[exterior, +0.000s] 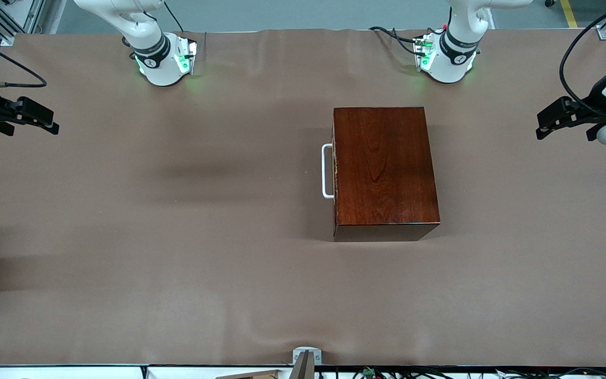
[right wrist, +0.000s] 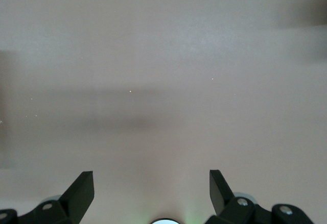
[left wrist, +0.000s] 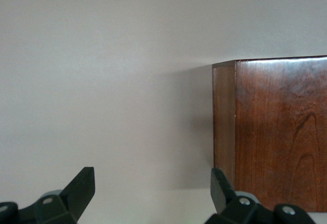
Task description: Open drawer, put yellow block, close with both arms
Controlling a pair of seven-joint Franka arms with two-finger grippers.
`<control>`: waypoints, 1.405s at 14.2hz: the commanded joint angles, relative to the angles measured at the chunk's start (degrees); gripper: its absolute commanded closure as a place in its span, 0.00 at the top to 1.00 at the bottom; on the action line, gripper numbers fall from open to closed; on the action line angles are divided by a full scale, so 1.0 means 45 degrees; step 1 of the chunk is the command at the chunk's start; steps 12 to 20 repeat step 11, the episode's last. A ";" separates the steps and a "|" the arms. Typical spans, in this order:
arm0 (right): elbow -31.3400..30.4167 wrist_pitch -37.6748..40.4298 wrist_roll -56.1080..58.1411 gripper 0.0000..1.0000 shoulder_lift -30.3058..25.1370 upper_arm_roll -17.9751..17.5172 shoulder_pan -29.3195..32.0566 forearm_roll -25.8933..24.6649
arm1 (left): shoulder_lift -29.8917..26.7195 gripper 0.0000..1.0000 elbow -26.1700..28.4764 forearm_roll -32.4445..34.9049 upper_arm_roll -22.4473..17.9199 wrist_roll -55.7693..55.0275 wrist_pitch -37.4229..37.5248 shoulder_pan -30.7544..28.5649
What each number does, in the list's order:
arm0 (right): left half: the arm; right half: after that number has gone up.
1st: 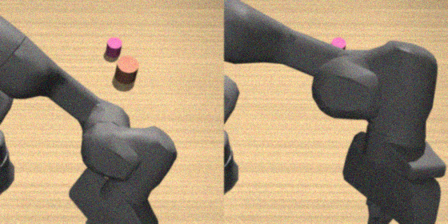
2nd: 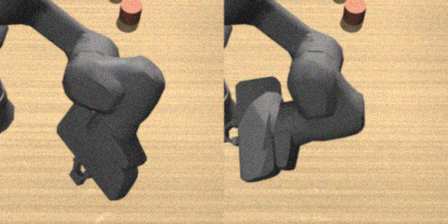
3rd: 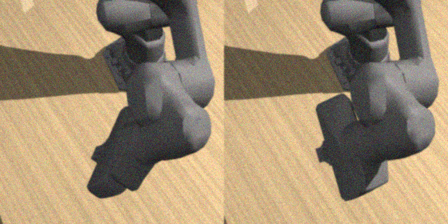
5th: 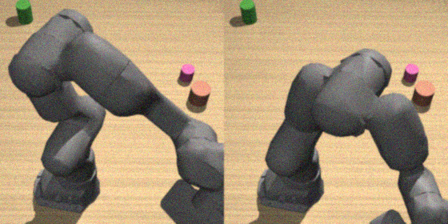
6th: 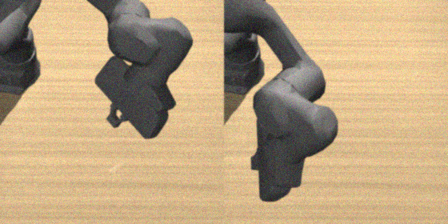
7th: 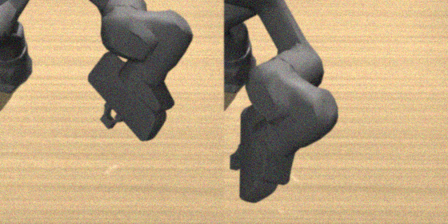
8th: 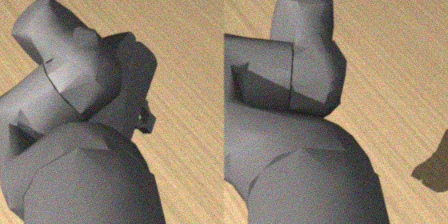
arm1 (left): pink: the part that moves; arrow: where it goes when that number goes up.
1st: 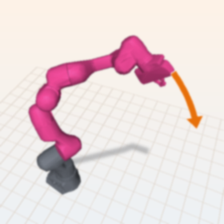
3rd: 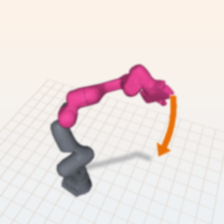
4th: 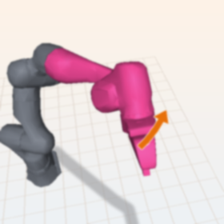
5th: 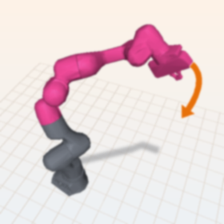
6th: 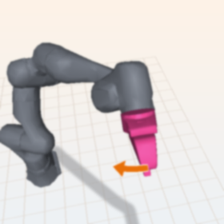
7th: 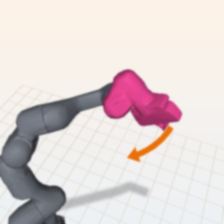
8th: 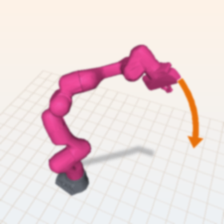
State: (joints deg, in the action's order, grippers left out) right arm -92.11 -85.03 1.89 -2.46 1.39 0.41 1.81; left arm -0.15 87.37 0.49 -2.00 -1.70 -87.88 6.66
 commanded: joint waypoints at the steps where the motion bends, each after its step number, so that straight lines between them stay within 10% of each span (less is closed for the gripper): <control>1: -0.0137 0.0067 0.0146 1.00 -0.0254 -0.0035 0.0065 -0.0089 | -0.0221 1.00 0.0252 -0.0167 0.0014 -0.0286 -0.0178 -0.0034; 20: -0.0136 0.0047 0.0146 1.00 -0.0235 -0.0035 0.0084 -0.0089 | -0.0201 1.00 0.0271 -0.0167 0.0054 -0.1089 0.0193 0.0044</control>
